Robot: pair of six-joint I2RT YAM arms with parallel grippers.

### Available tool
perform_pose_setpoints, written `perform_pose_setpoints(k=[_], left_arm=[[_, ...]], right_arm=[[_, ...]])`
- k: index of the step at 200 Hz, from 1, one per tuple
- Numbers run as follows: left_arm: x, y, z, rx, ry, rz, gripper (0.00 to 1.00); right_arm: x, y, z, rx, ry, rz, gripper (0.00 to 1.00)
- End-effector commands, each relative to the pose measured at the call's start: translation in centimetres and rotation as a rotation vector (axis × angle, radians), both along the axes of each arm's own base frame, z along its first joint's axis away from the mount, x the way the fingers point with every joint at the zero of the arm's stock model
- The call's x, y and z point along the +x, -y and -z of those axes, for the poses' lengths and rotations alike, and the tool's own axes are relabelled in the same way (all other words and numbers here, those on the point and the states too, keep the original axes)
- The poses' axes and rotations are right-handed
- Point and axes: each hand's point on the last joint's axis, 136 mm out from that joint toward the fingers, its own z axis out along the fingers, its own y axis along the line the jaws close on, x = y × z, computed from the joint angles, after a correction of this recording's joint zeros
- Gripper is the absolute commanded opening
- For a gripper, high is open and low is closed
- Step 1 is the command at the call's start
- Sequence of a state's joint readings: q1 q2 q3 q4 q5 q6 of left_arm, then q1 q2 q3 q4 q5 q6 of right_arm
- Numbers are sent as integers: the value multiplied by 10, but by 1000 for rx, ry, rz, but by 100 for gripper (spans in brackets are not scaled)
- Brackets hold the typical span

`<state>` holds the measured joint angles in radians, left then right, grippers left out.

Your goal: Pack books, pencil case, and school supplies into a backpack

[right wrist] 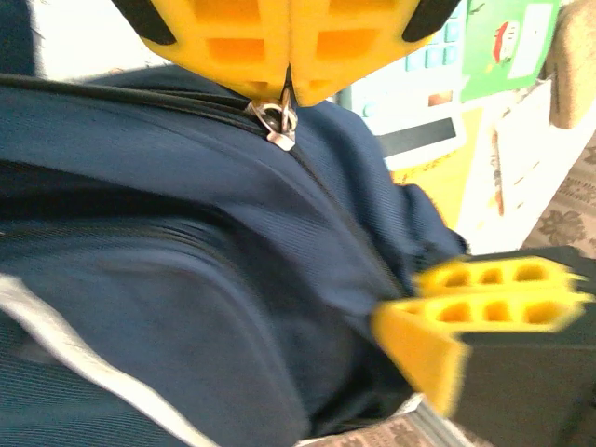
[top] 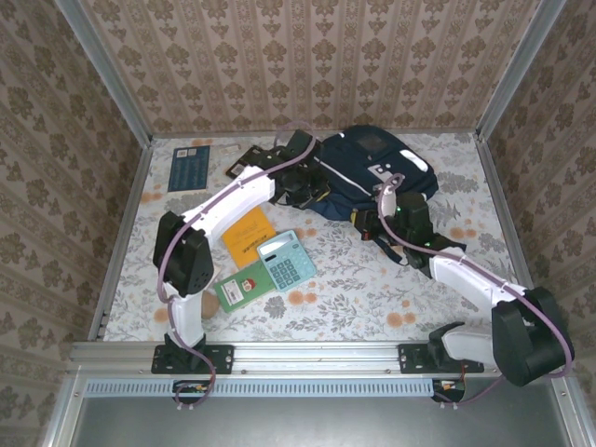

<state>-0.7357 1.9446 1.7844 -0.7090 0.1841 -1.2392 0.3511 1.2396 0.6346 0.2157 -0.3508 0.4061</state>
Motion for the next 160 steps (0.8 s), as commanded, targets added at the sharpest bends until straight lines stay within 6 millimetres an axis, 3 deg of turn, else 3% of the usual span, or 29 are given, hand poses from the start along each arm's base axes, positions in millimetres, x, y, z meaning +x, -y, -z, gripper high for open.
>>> perform_pose_setpoints(k=[1,25,56,74,114,141,160], left_arm=[[10,34,-21,-97,75,27,0],[8,35,-20,-85,91,52,1],[7,14,-28,-25,150,78,50],[6,-11,-28,37,197,78,62],[-16,-50,-27,158,343,193,59],[-39,-73,-2,228,362,263,56],[-51,-78,15,235,377,313,54]], right_arm=[[-3,-42,-29,75,41,-103,0],[-3,-59,-34,82,33,-137,0],[0,-60,-32,54,13,-138,0],[-1,-58,-25,37,-13,-141,0],[3,-60,-14,49,-78,-128,0],[11,-63,7,45,-199,-125,0],[14,-68,18,48,-260,-132,0]])
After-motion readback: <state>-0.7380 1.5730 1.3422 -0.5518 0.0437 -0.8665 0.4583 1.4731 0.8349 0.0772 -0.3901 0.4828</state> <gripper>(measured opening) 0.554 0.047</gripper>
